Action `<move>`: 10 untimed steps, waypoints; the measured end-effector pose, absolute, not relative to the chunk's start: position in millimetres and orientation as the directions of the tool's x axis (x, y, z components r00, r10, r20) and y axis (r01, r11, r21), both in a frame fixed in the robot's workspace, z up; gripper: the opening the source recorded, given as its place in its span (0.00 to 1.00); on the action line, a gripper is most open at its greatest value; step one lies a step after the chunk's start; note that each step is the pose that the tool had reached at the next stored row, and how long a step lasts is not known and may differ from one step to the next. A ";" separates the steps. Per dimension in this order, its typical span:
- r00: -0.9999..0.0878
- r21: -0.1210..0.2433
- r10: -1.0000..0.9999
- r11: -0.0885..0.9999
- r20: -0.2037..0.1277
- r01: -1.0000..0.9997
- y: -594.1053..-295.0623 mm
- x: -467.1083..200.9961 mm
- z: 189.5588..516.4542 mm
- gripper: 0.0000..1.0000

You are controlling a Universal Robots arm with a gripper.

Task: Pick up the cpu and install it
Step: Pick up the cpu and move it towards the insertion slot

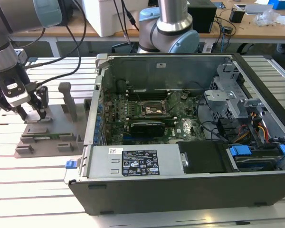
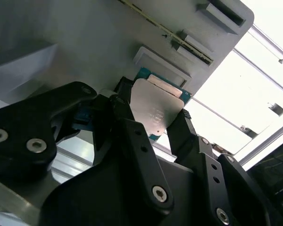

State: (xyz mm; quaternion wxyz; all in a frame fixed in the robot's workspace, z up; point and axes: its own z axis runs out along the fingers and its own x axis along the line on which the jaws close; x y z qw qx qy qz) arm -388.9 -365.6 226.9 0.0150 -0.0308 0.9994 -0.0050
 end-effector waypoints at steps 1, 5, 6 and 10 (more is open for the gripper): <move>-0.998 -0.011 -0.062 0.998 -0.030 -0.061 -365.6 -388.9 228.5 0.54; -0.998 -0.011 -0.062 0.998 -0.030 -0.061 -365.6 -388.9 235.9 0.54; -0.998 -0.011 -0.062 0.998 -0.030 -0.061 -365.6 -388.9 237.9 0.54; -0.998 -0.011 -0.062 0.998 -0.030 -0.061 -365.6 -389.0 247.3 0.54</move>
